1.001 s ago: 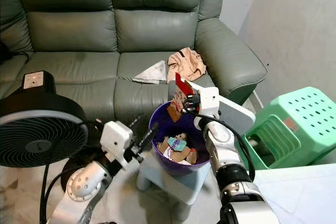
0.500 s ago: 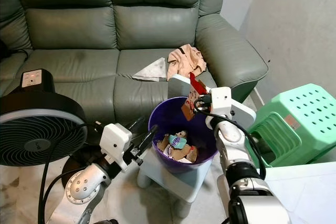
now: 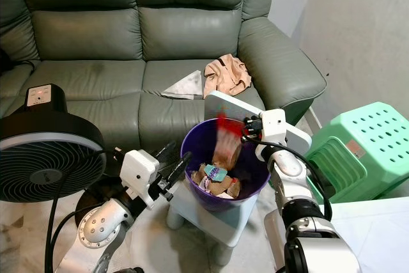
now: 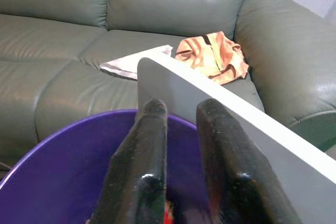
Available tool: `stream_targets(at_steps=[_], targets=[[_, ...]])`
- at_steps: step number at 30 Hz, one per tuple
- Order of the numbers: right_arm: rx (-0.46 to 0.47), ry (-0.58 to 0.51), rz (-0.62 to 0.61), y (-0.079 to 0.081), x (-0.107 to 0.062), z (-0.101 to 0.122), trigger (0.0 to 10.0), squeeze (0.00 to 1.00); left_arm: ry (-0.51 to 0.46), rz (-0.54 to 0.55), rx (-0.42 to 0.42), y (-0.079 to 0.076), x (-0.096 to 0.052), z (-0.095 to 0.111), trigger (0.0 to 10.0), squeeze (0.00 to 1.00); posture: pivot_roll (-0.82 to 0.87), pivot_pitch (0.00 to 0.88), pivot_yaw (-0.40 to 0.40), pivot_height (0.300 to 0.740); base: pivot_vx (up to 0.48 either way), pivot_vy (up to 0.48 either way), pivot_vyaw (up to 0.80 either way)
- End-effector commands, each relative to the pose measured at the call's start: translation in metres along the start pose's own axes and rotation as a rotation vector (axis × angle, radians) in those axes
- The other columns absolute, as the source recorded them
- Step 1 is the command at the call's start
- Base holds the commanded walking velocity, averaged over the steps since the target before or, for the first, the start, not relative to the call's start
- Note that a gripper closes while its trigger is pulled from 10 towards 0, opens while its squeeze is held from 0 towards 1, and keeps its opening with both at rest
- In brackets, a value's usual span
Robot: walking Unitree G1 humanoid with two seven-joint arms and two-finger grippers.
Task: Picking trash to rubbish bin
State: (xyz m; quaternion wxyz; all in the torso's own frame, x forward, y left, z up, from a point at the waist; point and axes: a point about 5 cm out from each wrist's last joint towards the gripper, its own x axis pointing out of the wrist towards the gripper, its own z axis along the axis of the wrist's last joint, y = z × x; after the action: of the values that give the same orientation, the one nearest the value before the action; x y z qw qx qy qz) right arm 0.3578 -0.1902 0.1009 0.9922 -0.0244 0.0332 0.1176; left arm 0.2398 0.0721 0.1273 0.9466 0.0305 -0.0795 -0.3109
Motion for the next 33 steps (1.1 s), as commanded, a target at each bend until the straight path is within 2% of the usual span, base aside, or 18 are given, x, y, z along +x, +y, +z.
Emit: stream_targets(at_steps=[1,8,12,14,17,20,21,22,26,27,29,33], targets=[[0.019,-0.014,-0.020,-0.007,-0.003,0.000,10.0,1.00,-0.015,-0.016,-0.003,-0.001,0.001,0.003,10.0,0.00,0.02,0.145,-0.078,0.740,0.000,0.000,0.00],[0.048,-0.081,-0.026,-0.009,-0.003,0.008,10.0,1.00,-0.019,-0.015,-0.005,0.002,0.002,0.002,10.0,0.00,0.02,0.139,-0.072,0.740,0.000,0.000,0.00],[0.052,-0.164,-0.016,-0.013,-0.006,0.016,10.0,1.00,-0.039,0.018,-0.022,0.012,0.004,0.006,10.0,0.00,0.02,0.139,-0.072,0.740,0.000,0.000,0.00],[0.040,-0.195,-0.037,-0.017,-0.009,0.018,10.0,1.00,-0.048,0.069,-0.031,0.026,0.005,0.007,10.0,0.00,0.02,0.132,-0.071,0.740,0.000,0.000,0.00],[0.043,-0.210,-0.063,-0.019,-0.011,0.019,10.0,1.00,-0.056,0.098,-0.042,0.034,0.005,0.009,10.0,0.00,0.02,0.126,-0.070,0.740,0.000,0.000,0.00],[0.046,-0.250,-0.073,-0.022,-0.014,0.023,10.0,1.00,-0.066,0.144,-0.030,0.052,0.005,0.012,10.0,0.00,0.01,0.120,-0.069,0.740,0.000,0.000,0.00],[0.050,-0.269,-0.070,-0.022,-0.016,0.024,10.0,1.00,-0.071,0.171,-0.030,0.061,0.005,0.013,10.0,0.00,0.01,0.120,-0.069,0.740,0.000,0.000,0.00],[0.060,-0.315,-0.082,-0.024,-0.021,0.028,10.0,1.00,-0.082,0.236,-0.040,0.080,0.005,0.017,10.0,0.00,0.01,0.115,-0.069,0.740,0.000,0.000,0.00],[0.057,-0.363,-0.106,-0.025,-0.030,0.031,10.0,1.00,-0.091,0.336,-0.052,0.104,0.005,0.022,10.0,0.00,0.00,0.108,-0.063,0.740,0.000,0.000,0.00],[0.057,-0.363,-0.106,-0.025,-0.030,0.031,10.0,1.00,-0.091,0.336,-0.052,0.104,0.005,0.022,10.0,0.00,0.00,0.108,-0.063,0.740,0.000,0.000,0.00],[0.042,-0.396,-0.129,-0.028,-0.039,0.034,10.0,1.00,-0.095,0.386,-0.075,0.116,0.006,0.025,10.0,0.00,0.00,0.103,-0.060,0.740,0.000,0.000,0.00],[0.049,-0.404,-0.147,-0.029,-0.044,0.034,10.0,1.00,-0.092,0.395,-0.074,0.120,0.008,0.024,10.0,0.00,-0.01,0.097,-0.053,0.740,0.000,0.000,0.00]])
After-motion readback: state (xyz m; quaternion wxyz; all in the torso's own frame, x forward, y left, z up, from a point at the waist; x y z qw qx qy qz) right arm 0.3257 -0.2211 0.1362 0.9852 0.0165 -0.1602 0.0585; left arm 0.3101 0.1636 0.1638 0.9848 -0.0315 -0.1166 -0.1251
